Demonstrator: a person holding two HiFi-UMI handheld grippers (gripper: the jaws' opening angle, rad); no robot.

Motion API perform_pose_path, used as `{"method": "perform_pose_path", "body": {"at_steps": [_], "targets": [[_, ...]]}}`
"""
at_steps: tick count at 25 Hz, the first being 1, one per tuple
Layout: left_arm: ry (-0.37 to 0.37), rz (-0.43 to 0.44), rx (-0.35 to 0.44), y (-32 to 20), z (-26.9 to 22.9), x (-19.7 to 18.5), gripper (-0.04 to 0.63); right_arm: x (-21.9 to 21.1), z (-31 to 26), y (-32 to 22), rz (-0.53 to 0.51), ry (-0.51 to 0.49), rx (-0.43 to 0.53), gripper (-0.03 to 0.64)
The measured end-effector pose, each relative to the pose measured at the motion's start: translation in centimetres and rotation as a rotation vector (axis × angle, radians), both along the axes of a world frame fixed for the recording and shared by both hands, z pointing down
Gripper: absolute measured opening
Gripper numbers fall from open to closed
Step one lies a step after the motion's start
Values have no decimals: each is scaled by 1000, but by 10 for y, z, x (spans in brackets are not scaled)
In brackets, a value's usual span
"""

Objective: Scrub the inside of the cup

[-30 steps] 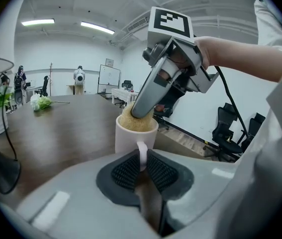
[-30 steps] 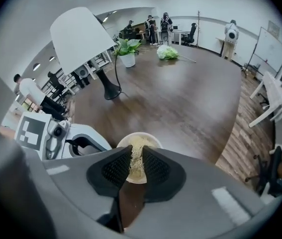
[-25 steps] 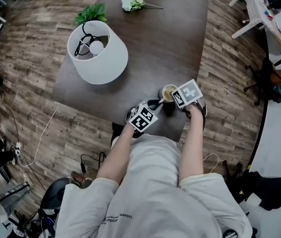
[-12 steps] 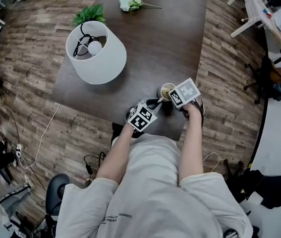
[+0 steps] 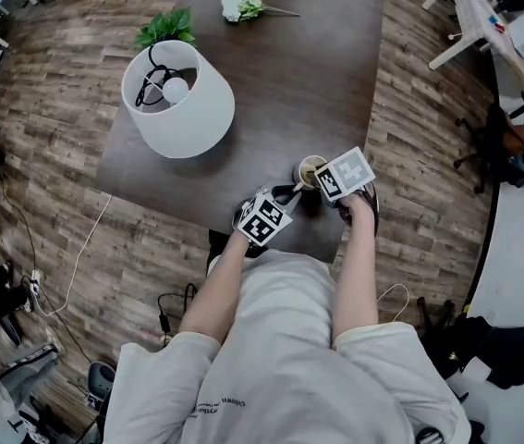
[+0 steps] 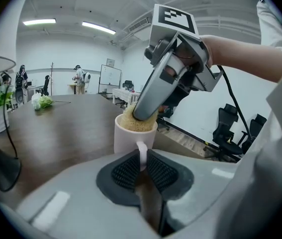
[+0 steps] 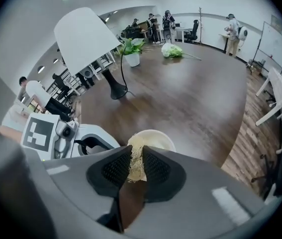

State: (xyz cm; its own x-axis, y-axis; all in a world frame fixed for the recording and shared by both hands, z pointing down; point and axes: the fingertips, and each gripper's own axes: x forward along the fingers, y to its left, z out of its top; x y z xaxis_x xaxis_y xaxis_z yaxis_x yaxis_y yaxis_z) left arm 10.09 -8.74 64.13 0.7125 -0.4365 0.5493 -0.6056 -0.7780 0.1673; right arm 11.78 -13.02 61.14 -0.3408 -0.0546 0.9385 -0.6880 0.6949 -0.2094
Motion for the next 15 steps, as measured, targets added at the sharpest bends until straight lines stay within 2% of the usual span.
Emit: {"method": "perform_pose_path", "body": {"at_steps": [4, 8, 11, 15], "targets": [[2, -2, 0, -1, 0, 1, 45, 6, -2, -14, 61, -3, 64, 86], [6, -5, -1, -1, 0, 1, 45, 14, -3, -17, 81, -2, 73, 87], [12, -8, -8, 0, 1, 0, 45, 16, -13, -18, 86, -29, 82, 87], [24, -30, -5, -5, 0, -3, 45, 20, -40, -29, 117, -89, 144, 91]]}}
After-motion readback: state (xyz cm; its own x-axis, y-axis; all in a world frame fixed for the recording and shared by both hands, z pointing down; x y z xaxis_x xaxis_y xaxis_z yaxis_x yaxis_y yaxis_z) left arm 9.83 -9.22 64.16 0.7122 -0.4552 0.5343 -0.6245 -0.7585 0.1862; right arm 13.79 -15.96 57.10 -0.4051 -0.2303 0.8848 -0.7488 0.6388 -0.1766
